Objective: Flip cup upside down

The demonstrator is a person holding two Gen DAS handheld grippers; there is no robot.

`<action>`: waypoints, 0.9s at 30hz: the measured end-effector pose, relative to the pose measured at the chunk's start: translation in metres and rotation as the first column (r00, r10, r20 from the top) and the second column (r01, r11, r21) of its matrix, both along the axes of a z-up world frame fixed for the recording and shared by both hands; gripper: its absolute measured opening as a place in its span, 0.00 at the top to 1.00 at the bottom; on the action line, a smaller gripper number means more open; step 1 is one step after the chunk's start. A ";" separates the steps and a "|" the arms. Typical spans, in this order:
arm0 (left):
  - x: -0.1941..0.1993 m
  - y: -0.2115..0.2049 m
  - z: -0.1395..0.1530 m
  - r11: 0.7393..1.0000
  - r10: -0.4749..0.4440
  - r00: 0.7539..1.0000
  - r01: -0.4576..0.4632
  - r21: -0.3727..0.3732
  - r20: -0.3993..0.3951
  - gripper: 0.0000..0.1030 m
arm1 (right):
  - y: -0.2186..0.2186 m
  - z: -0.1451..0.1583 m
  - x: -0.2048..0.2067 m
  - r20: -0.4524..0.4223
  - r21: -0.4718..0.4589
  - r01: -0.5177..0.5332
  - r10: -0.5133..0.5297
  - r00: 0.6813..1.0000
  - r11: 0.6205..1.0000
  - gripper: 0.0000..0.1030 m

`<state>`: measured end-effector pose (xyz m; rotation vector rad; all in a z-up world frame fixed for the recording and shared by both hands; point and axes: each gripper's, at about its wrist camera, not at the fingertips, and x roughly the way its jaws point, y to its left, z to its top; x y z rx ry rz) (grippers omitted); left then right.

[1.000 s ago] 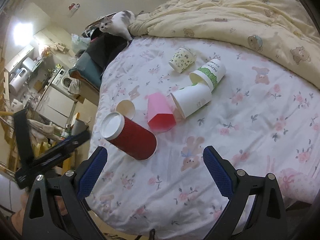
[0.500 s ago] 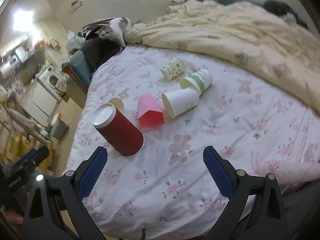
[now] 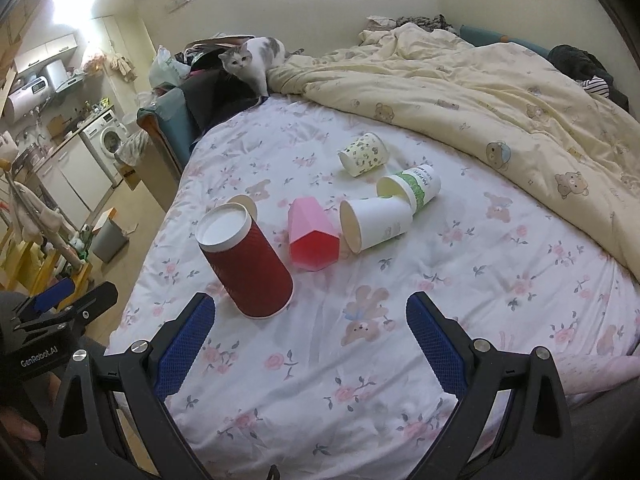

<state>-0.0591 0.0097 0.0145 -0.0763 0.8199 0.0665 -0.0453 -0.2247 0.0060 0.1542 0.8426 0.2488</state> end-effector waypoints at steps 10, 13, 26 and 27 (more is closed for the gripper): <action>0.002 -0.001 -0.002 1.000 0.000 1.000 0.000 -0.002 -0.014 0.00 | 0.005 -0.001 -0.002 -0.007 -0.003 -0.016 0.016 1.000 1.000 0.04; 0.002 -0.001 -0.003 1.000 -0.002 1.000 0.002 -0.004 -0.019 0.00 | 0.006 -0.002 -0.001 -0.016 -0.002 -0.017 0.017 1.000 1.000 0.04; 0.003 -0.002 -0.003 1.000 -0.003 1.000 0.003 -0.008 -0.030 0.01 | 0.007 -0.003 -0.001 -0.014 -0.004 -0.018 0.018 1.000 1.000 0.04; 0.003 -0.001 -0.004 1.000 -0.002 1.000 0.002 -0.007 -0.029 0.00 | 0.007 -0.003 -0.001 -0.015 -0.004 -0.018 0.018 1.000 1.000 0.04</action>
